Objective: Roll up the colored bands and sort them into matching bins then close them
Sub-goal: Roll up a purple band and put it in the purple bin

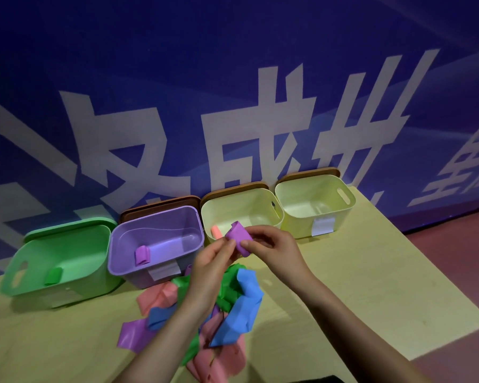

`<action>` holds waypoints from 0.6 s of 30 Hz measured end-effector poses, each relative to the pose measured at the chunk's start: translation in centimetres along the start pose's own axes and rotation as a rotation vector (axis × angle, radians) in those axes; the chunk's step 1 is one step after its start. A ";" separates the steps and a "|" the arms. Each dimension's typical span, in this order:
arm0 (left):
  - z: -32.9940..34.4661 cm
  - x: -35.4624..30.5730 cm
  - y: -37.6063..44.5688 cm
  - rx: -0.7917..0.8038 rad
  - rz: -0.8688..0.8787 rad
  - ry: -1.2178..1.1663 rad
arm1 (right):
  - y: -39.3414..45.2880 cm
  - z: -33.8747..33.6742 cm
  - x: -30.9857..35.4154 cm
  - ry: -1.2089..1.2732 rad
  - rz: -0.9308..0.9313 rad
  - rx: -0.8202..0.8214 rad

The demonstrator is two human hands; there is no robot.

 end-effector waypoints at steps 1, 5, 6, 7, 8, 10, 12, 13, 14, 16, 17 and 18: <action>0.0 0.1 -0.1 0.009 0.008 0.019 | -0.1 -0.1 0.1 0.015 0.009 0.010; 0.5 0.2 -0.1 0.018 0.013 0.033 | -0.7 -0.9 0.7 0.084 0.084 0.009; 0.8 0.2 0.0 0.039 0.010 0.037 | -0.8 -1.3 0.8 0.107 0.100 -0.005; 1.2 0.2 0.2 0.061 0.007 0.045 | -0.9 -1.8 0.8 0.121 0.112 -0.017; 1.6 0.3 0.4 0.081 0.006 0.047 | -1.1 -2.3 0.7 0.126 0.121 -0.024; 2.7 0.7 0.9 0.088 -0.006 0.032 | -1.4 -3.5 0.4 0.136 0.135 -0.033; 3.9 1.2 1.3 0.089 -0.013 0.011 | -1.8 -4.6 0.2 0.177 0.147 -0.040; 4.5 1.4 1.4 0.095 -0.003 0.011 | -1.9 -5.1 0.0 0.206 0.150 -0.038; 5.0 1.5 1.6 0.106 0.010 0.019 | -2.0 -5.6 -0.1 0.232 0.153 -0.032; 5.9 1.9 1.8 0.119 0.029 0.060 | -2.1 -6.5 -0.3 0.246 0.163 -0.025; 6.5 2.0 1.9 0.116 0.026 0.084 | -2.1 -7.1 -0.5 0.234 0.167 -0.031; 7.1 2.1 2.1 0.103 0.016 0.084 | -2.0 -7.7 -0.7 0.213 0.170 -0.043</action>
Point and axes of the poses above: each hand's wrist, its own y-axis towards the middle knuckle, its own z-axis out of the palm, x = y × z, the point moved 1 cm from there along y, towards the middle knuckle, and after that the axes turned 8 degrees about -z, right-handed, at the moved point
